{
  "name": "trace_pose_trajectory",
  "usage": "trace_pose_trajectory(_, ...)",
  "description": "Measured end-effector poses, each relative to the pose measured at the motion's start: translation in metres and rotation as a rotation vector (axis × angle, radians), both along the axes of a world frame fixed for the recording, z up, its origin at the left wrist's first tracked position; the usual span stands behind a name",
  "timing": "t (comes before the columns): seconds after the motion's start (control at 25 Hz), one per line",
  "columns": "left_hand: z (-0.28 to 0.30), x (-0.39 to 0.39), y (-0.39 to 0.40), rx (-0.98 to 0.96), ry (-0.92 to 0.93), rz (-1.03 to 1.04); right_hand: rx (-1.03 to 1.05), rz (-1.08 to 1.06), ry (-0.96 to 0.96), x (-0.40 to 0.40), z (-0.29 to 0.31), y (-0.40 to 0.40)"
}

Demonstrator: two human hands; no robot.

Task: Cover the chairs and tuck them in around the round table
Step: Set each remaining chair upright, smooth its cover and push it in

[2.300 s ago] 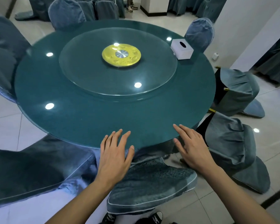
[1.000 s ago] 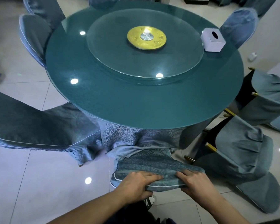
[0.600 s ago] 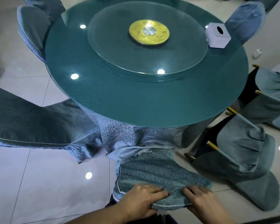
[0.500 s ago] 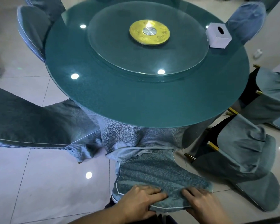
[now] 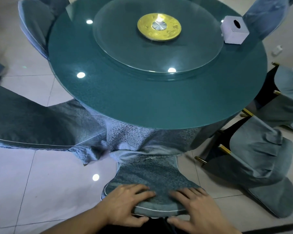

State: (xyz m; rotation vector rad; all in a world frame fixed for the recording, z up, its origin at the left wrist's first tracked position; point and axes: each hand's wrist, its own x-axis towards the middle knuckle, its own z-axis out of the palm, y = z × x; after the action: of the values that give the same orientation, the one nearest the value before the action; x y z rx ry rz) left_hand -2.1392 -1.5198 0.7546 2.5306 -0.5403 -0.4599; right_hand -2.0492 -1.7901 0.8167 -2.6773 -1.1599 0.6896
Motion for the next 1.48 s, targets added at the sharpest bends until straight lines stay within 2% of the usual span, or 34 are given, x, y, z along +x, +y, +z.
trace_pose_trajectory(0.32,0.02,0.028,-0.028,0.045,-0.059,0.314,0.041,-0.2,-0.083,0.022,-0.001,-0.016)
trace_pose_trajectory(1.04,0.047,0.074,-0.019,0.065,-0.099,0.427,-0.004,-0.29,-0.208,0.048,0.014,0.014)
trace_pose_trajectory(1.48,0.067,0.112,-0.051,0.0,-0.082,0.454,-0.005,-0.357,-0.227,0.087,0.022,-0.022)
